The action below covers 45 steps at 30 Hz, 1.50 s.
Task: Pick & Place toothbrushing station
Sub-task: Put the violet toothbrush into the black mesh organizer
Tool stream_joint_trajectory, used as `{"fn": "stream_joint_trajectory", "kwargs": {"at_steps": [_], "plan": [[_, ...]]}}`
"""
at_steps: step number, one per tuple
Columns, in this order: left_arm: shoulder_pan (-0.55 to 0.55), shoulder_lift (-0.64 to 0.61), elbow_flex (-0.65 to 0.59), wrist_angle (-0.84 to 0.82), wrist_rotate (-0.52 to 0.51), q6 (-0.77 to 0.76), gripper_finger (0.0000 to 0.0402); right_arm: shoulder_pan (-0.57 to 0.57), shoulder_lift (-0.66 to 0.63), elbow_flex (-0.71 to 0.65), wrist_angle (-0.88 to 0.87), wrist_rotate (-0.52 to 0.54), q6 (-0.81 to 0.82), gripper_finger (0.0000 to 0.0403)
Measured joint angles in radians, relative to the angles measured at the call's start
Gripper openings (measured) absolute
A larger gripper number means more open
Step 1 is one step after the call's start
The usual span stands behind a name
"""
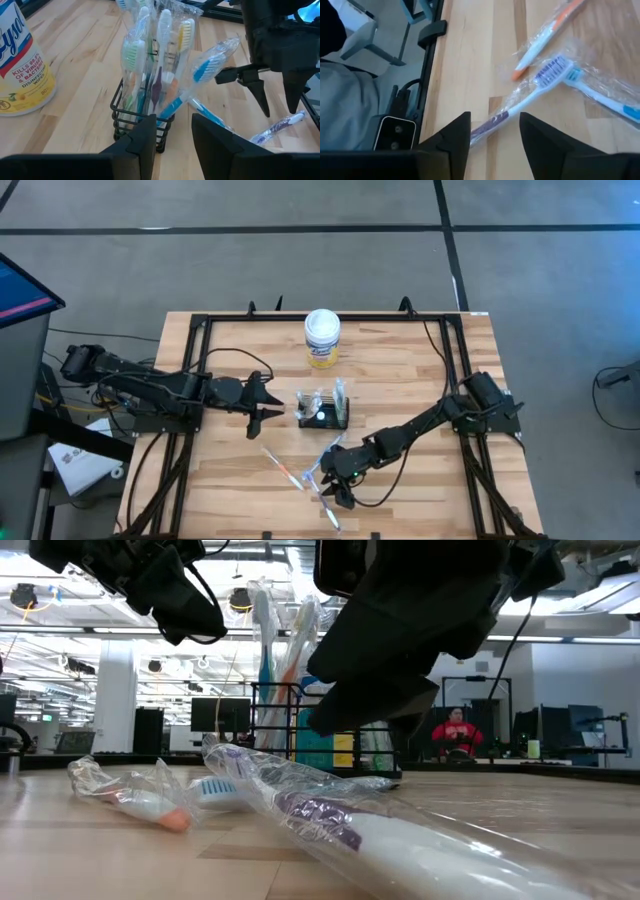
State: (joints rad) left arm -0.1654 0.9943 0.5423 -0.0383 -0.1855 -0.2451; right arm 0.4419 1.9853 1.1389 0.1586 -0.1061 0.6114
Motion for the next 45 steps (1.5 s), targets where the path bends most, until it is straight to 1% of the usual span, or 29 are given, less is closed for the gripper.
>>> {"fn": "stream_joint_trajectory", "kwargs": {"at_steps": [4,6,10,20,27,32,34,38,39,42,45], "plan": [[0.0,0.0,0.0,0.0,0.0,0.0,0.0116,0.002,0.022,-0.005,0.021,0.002,0.011,0.0164],[0.0,0.0,0.0,0.0,0.0,0.0,0.0116,0.005,0.056,0.007,0.084,0.001,0.018,0.0162],[0.0,0.0,0.0,0.001,0.0,0.0,0.0116,0.007,0.114,0.024,0.057,-0.018,0.019,0.0157],[0.0,0.0,0.0,0.001,0.0,-0.007,0.0116,-0.002,0.118,0.042,0.067,-0.027,0.022,0.015],[0.0,0.0,0.0,0.001,0.0,-0.007,0.0116,-0.011,0.163,0.066,0.093,-0.027,0.043,0.0142],[0.0,0.0,0.0,0.001,0.0,-0.007,0.0117,-0.02,0.169,0.082,0.078,-0.027,0.039,0.0109],[0.0,0.0,0.0,0.001,0.0,-0.007,0.0117,-0.021,0.169,0.082,0.078,-0.027,0.038,0.0084],[0.0,0.0,0.0,0.001,0.0,-0.007,0.0117,-0.024,0.169,0.083,0.08,-0.027,0.033,0.002],[0.0,0.0,0.0,0.001,0.0,-0.007,0.0117,-0.024,0.169,0.083,0.081,-0.029,0.023,0.0012],[0.0,0.0,0.0,0.001,0.0,-0.007,0.0117,-0.024,0.169,0.083,0.081,-0.028,0.017,0.0014],[0.0,0.0,0.0,0.001,0.0,-0.007,0.0117,-0.024,0.169,0.083,0.081,-0.028,0.015,0.0006]]}}
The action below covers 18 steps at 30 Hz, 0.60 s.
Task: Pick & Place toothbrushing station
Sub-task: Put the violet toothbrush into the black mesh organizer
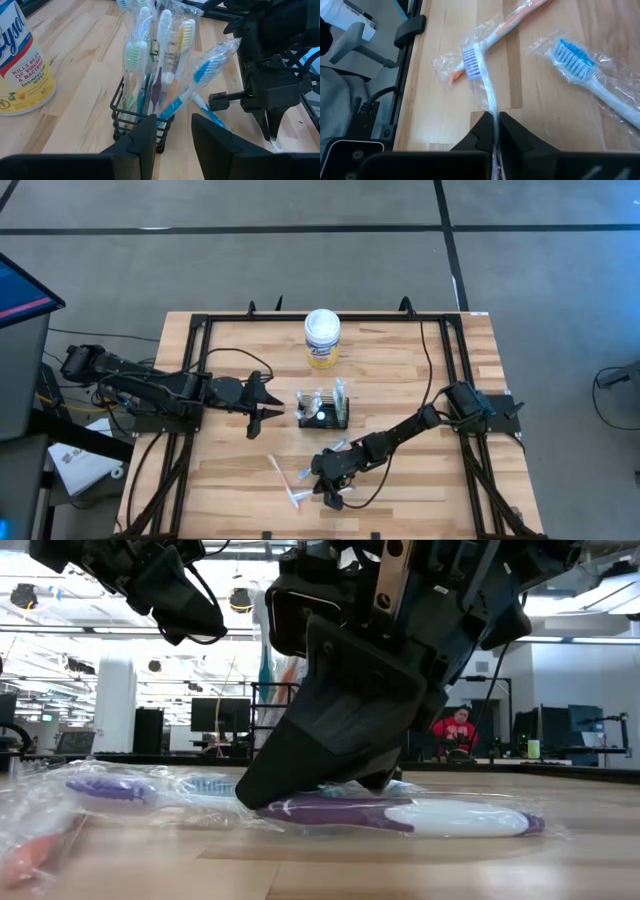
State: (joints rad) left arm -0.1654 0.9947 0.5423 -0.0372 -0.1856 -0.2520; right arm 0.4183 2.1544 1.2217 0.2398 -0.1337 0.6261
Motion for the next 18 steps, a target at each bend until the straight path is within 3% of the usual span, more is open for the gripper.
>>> {"fn": "stream_joint_trajectory", "kwargs": {"at_steps": [11,18], "plan": [[0.0,0.0,0.0,0.0,0.0,0.0,0.0117,0.0,-0.046,0.0,-0.028,0.006,-0.056,0.0001],[0.0,0.0,0.0,0.0,0.0,0.0,0.0117,-0.008,-0.127,0.0,-0.12,0.071,-0.11,0.0001]]}}
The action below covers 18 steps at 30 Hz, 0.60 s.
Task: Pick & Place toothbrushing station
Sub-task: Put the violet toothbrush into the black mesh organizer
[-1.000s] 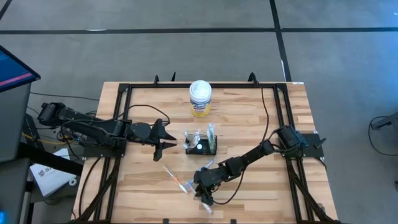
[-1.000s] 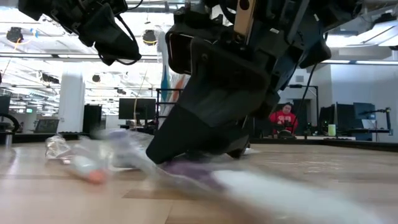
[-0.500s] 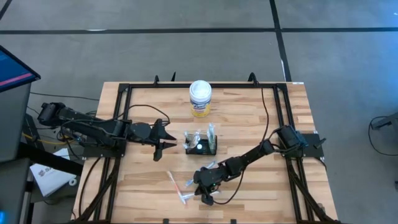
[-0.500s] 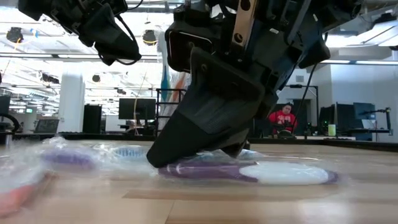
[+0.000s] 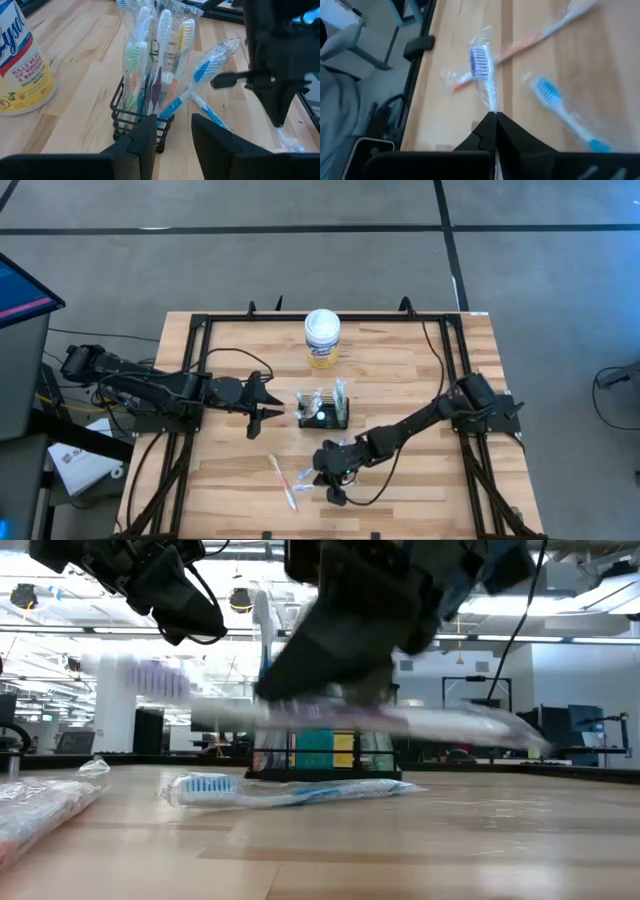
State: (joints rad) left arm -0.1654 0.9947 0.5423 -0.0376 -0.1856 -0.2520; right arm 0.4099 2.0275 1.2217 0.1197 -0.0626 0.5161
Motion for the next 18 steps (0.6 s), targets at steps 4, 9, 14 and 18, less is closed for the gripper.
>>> {"fn": "stream_joint_trajectory", "kwargs": {"at_steps": [4,9,14,18], "plan": [[0.0,0.0,0.0,0.0,0.0,0.0,0.0117,0.0,-0.065,0.0,-0.081,0.081,-0.054,0.0001],[0.0,0.0,0.0,0.0,0.0,0.0,0.0117,0.0,-0.152,0.0,-0.16,0.179,-0.103,0.0],[0.0,0.0,0.0,0.0,0.0,0.0,0.0117,0.008,-0.222,0.0,-0.217,0.292,-0.129,0.0],[0.0,0.0,0.0,0.0,0.0,0.0,0.0117,0.02,-0.256,0.0,-0.228,0.338,-0.162,0.0]]}}
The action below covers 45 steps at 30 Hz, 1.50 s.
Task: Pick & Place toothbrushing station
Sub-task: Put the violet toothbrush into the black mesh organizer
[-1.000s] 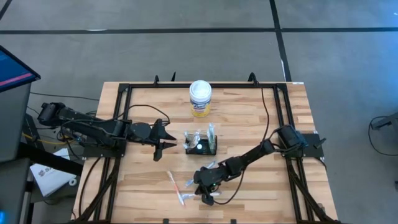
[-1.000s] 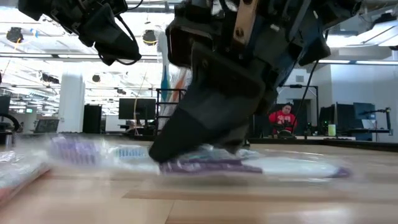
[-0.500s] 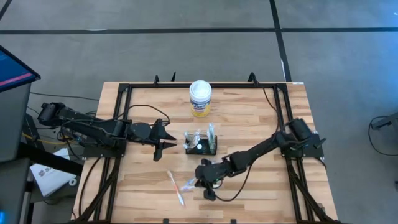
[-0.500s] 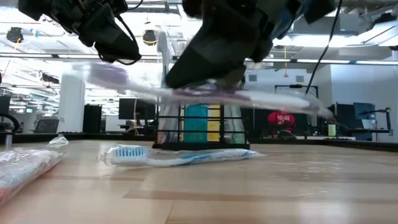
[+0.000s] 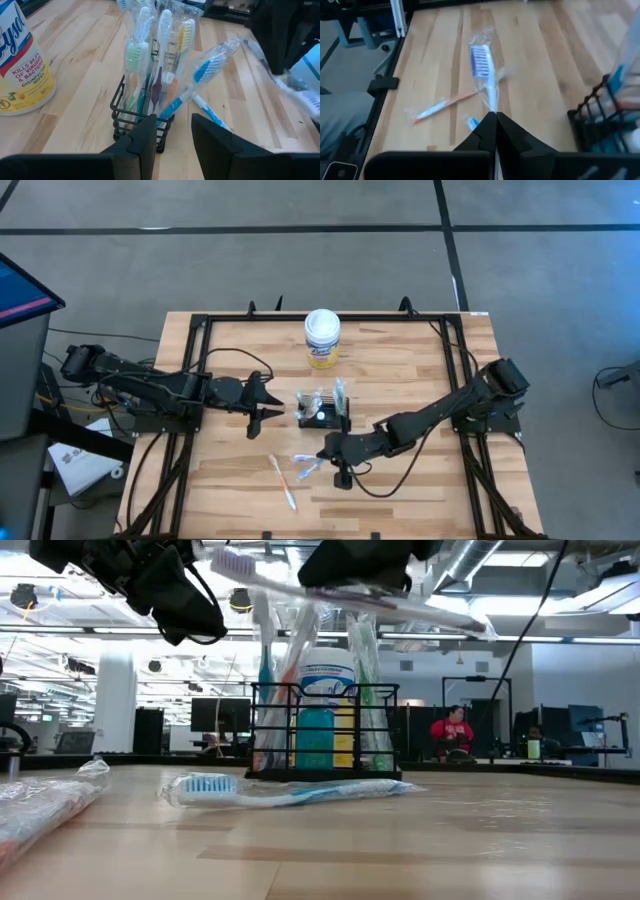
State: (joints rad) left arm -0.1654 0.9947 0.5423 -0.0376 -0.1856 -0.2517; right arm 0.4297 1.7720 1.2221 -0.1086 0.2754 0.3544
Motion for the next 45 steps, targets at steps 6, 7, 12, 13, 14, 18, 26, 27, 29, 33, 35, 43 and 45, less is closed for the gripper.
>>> {"fn": "stream_joint_trajectory", "kwargs": {"at_steps": [6,7,12,13,14,18,26,27,29,33,35,43,45], "plan": [[0.0,0.0,0.0,0.0,0.0,0.0,0.0117,0.021,-0.038,0.0,-0.013,0.101,-0.026,0.0],[0.0,0.0,0.0,0.0,0.0,0.0,0.0117,0.026,-0.047,0.0,-0.027,0.116,-0.029,0.0],[0.0,0.0,0.0,0.0,0.0,0.0,0.0117,0.058,-0.084,0.0,-0.072,0.191,-0.024,0.0],[0.0,0.0,0.0,0.0,0.0,0.0,0.0117,0.066,-0.092,0.0,-0.083,0.211,-0.019,0.0],[0.0,0.0,0.0,0.0,0.0,0.0,0.0117,0.075,-0.098,0.0,-0.088,0.235,-0.015,0.0],[0.0,0.0,0.0,0.0,0.0,0.0,0.0117,0.117,-0.115,0.0,-0.114,0.315,-0.002,0.0],[0.0,0.0,-0.001,0.0,0.0,0.0,0.0117,0.196,-0.135,0.0,-0.241,0.491,0.111,0.0],[0.0,0.0,-0.001,0.0,0.0,0.0,0.0117,0.207,-0.137,0.0,-0.256,0.513,0.122,0.0],[0.0,0.0,-0.001,0.0,0.0,0.0,0.0117,0.227,-0.139,0.0,-0.274,0.569,0.147,0.0],[0.0,0.0,-0.001,0.0,0.0,0.0,0.0117,0.265,-0.142,0.0,-0.366,0.623,0.244,0.0],[0.0,0.0,-0.002,0.0,0.0,0.0,0.0117,0.287,-0.144,0.0,-0.434,0.671,0.326,0.0],[0.0,0.0,-0.002,-0.001,0.0,0.0,0.0117,0.356,-0.144,-0.001,-0.624,0.82,0.569,0.0],[0.0,0.0,-0.002,0.0,0.0,0.004,0.0117,0.368,-0.144,-0.001,-0.654,0.851,0.595,0.0]]}}
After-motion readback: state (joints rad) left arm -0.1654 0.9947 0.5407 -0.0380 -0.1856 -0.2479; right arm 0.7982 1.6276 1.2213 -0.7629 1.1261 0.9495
